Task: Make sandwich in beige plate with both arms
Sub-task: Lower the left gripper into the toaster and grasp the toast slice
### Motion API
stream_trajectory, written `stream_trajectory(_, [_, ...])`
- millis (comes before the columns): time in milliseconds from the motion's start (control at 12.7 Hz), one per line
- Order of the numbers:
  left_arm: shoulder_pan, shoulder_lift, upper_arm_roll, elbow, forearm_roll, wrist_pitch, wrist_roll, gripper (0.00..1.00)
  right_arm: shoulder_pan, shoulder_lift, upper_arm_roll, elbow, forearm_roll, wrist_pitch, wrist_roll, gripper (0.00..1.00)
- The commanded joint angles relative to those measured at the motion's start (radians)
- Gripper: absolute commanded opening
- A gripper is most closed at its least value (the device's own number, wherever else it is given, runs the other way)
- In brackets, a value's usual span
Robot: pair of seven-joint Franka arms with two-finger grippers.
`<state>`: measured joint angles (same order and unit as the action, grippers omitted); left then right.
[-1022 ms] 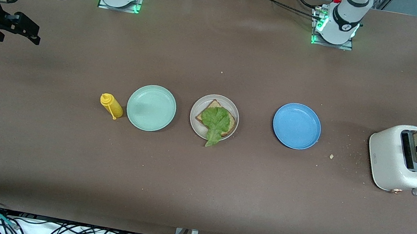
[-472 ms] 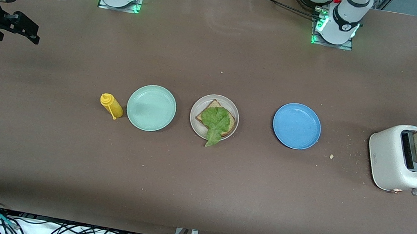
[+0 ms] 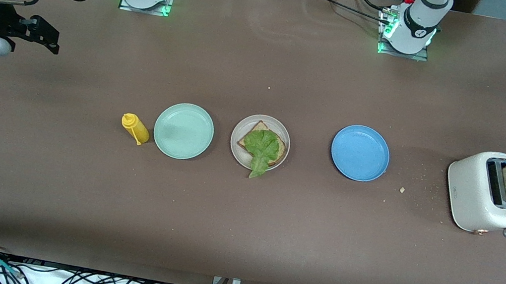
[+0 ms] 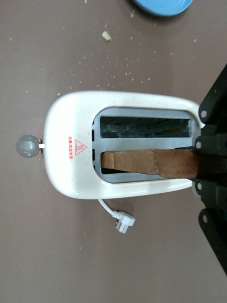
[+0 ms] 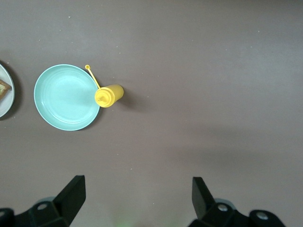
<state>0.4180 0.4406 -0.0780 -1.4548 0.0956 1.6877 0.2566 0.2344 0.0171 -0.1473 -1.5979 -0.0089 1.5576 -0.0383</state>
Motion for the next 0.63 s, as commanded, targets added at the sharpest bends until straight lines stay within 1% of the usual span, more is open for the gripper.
stream_trajectory(0, [-0.004, -0.022, -0.061, 0.121, 0.022, -0.149, -0.008, 0.00, -0.001, 0.006, -0.003, 0.023, -0.019, -0.019, 0.005, 1.00])
stream_trajectory(79, [-0.004, -0.022, -0.109, 0.154, 0.021, -0.182, -0.011, 0.00, -0.004, 0.007, -0.005, 0.023, -0.020, -0.018, 0.003, 1.00])
stream_trajectory(157, [-0.004, -0.022, -0.153, 0.162, 0.021, -0.198, -0.002, 0.00, -0.007, 0.007, -0.006, 0.023, -0.020, -0.017, 0.003, 1.00])
stream_trajectory(315, [-0.004, -0.016, -0.277, 0.157, 0.001, -0.198, -0.017, 0.00, -0.007, 0.007, -0.006, 0.023, -0.020, -0.016, 0.003, 1.00])
stream_trajectory(393, [-0.005, -0.010, -0.304, 0.152, -0.052, -0.198, -0.031, 0.00, -0.009, 0.007, -0.006, 0.023, -0.020, -0.013, 0.003, 1.00])
stream_trajectory(550, [-0.024, 0.024, -0.307, 0.143, -0.233, -0.198, -0.042, 0.00, -0.007, 0.007, -0.003, 0.024, -0.017, -0.011, 0.005, 1.00])
